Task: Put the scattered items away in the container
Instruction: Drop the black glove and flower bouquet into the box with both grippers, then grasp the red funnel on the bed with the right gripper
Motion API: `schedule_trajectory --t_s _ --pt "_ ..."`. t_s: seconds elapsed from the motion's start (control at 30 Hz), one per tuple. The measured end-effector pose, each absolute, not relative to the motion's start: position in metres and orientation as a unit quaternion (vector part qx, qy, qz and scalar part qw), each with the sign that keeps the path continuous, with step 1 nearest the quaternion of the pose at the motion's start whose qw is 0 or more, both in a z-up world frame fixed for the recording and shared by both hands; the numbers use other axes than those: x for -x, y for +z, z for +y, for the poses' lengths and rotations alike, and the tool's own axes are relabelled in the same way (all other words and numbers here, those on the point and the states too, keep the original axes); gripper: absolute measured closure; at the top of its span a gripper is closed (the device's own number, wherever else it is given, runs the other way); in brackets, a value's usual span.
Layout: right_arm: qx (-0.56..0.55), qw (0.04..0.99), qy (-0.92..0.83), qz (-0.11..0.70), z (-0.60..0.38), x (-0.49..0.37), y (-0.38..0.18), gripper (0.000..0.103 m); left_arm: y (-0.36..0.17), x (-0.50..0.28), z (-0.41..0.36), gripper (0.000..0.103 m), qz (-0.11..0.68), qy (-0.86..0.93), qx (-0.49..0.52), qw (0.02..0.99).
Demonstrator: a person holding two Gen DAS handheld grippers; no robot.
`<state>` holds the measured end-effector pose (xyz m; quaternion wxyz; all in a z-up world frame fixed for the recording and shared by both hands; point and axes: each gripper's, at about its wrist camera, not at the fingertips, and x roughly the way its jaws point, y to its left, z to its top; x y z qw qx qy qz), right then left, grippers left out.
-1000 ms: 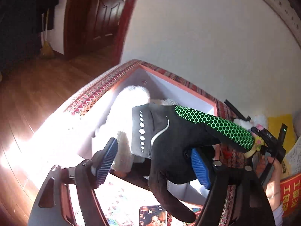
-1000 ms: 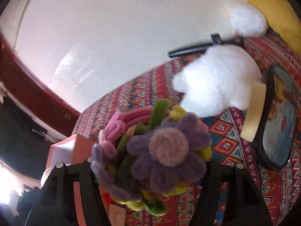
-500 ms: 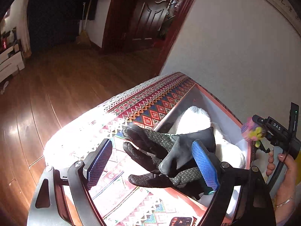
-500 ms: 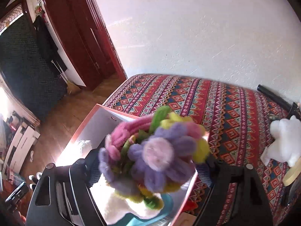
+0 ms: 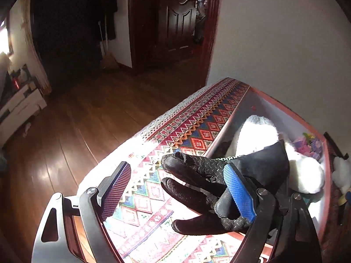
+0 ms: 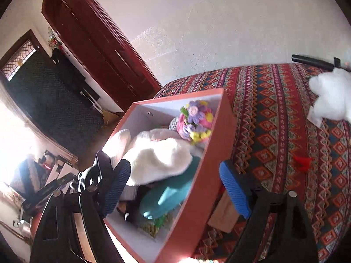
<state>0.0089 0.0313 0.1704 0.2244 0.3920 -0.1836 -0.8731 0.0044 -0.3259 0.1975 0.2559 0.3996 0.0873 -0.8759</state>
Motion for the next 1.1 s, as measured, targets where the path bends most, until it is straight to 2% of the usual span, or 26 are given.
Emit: schedule_trajectory --t_s 0.03,0.1,0.2,0.23,0.27,0.33,0.4,0.43,0.53,0.6,0.67,0.73,0.8,0.9,0.97,1.03,1.1 --pt "-0.388 0.224 -0.873 -0.192 0.044 -0.023 0.166 0.017 0.19 0.007 -0.314 0.017 0.049 -0.874 -0.411 0.255" --pt "-0.375 0.215 -0.878 -0.207 0.071 -0.051 0.158 0.015 0.174 0.025 -0.284 0.029 -0.022 -0.87 -0.428 0.245" --pt "-0.356 0.192 -0.889 -0.215 0.103 -0.085 0.147 0.013 0.152 0.04 -0.23 0.06 -0.095 -0.863 -0.463 0.178" --pt "-0.349 0.186 -0.892 -0.22 0.113 -0.092 0.144 0.013 0.15 0.041 -0.212 0.082 -0.11 -0.864 -0.47 0.147" --pt "-0.342 0.183 -0.894 -0.225 0.122 -0.098 0.141 0.013 0.15 0.04 -0.195 0.087 -0.119 -0.866 -0.471 0.115" --pt "-0.324 0.169 -0.9 -0.239 0.142 -0.105 0.133 0.007 0.157 0.036 -0.17 0.087 -0.097 -0.873 -0.478 0.021" --pt "-0.328 0.149 -0.897 -0.257 0.158 -0.101 0.126 0.004 0.162 0.034 -0.16 0.087 -0.029 -0.867 -0.489 -0.096" --pt "-0.338 0.148 -0.89 -0.269 0.166 -0.096 0.122 0.004 0.165 0.034 -0.161 0.085 -0.003 -0.863 -0.49 -0.123" --pt "-0.334 0.14 -0.884 -0.296 0.185 -0.093 0.12 0.004 0.183 0.037 -0.198 0.084 0.095 -0.871 -0.467 -0.12" --pt "-0.327 0.138 -0.884 -0.305 0.194 -0.093 0.12 0.004 0.196 0.036 -0.237 0.077 0.195 -0.871 -0.433 -0.13" --pt "-0.322 0.138 -0.883 -0.313 0.201 -0.093 0.118 0.004 0.207 0.032 -0.258 0.05 0.239 -0.877 -0.399 -0.121" --pt "-0.32 0.133 -0.883 -0.318 0.206 -0.093 0.117 0.004 0.21 0.035 -0.252 0.043 0.228 -0.88 -0.4 -0.115" --pt "-0.325 0.127 -0.88 -0.322 0.208 -0.09 0.111 0.004 0.196 0.046 -0.227 0.043 0.182 -0.876 -0.433 -0.106" --pt "-0.341 0.119 -0.873 -0.328 0.206 -0.08 0.1 0.004 0.152 0.059 -0.178 0.042 0.023 -0.864 -0.503 0.016" --pt "-0.356 0.106 -0.872 -0.32 0.201 -0.066 0.093 0.004 0.131 0.068 -0.167 0.042 -0.043 -0.845 -0.526 0.087" --pt "-0.371 0.095 -0.868 -0.315 0.197 -0.049 0.085 0.004 0.134 0.068 -0.173 0.042 -0.029 -0.843 -0.527 0.101" --pt "-0.389 0.092 -0.859 -0.32 0.194 -0.026 0.076 0.008 0.155 0.061 -0.19 0.042 0.033 -0.858 -0.505 0.087"
